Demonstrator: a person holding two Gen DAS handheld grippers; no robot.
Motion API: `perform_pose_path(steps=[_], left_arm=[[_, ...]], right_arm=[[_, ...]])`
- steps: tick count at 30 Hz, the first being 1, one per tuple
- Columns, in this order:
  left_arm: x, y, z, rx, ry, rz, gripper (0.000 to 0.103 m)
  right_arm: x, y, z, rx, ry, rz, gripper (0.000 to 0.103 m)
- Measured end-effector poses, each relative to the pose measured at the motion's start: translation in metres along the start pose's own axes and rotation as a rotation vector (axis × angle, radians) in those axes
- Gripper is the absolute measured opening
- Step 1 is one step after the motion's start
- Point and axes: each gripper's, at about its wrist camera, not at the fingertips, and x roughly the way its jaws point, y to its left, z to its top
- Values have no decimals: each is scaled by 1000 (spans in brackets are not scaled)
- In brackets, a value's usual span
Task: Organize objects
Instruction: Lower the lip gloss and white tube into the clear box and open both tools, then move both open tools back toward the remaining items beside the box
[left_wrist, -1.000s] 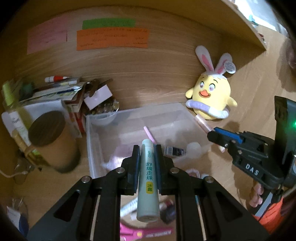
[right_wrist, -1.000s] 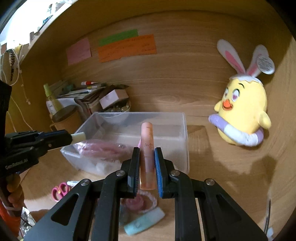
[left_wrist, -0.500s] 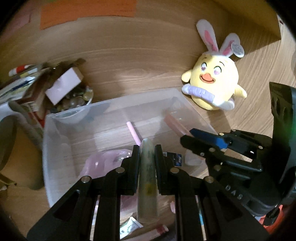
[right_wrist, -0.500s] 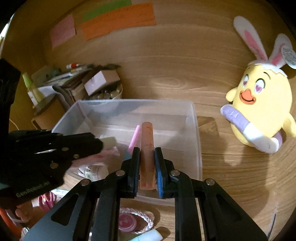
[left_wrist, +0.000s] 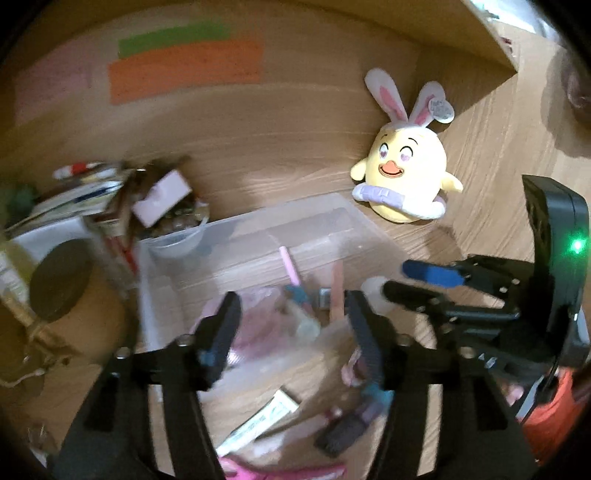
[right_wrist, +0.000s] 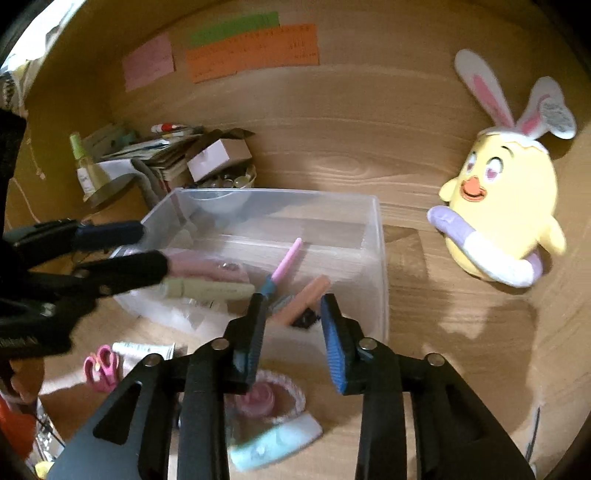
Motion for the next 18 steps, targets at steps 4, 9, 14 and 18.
perform_pose_path(steps=[4, 9, 14, 18], left_arm=[[-13, 7, -22, 9, 19, 57, 73], [-9, 27, -58, -26, 105, 65, 89], [6, 41, -91, -32, 194, 79, 89], [14, 47, -106, -74, 235, 61, 89]], right_arm=[[-16, 2, -18, -6, -9, -35, 37], [-21, 0, -41, 13, 16, -59, 44], [-21, -6, -68, 55, 64, -73, 48], [-16, -10, -84, 87, 114, -70, 48]])
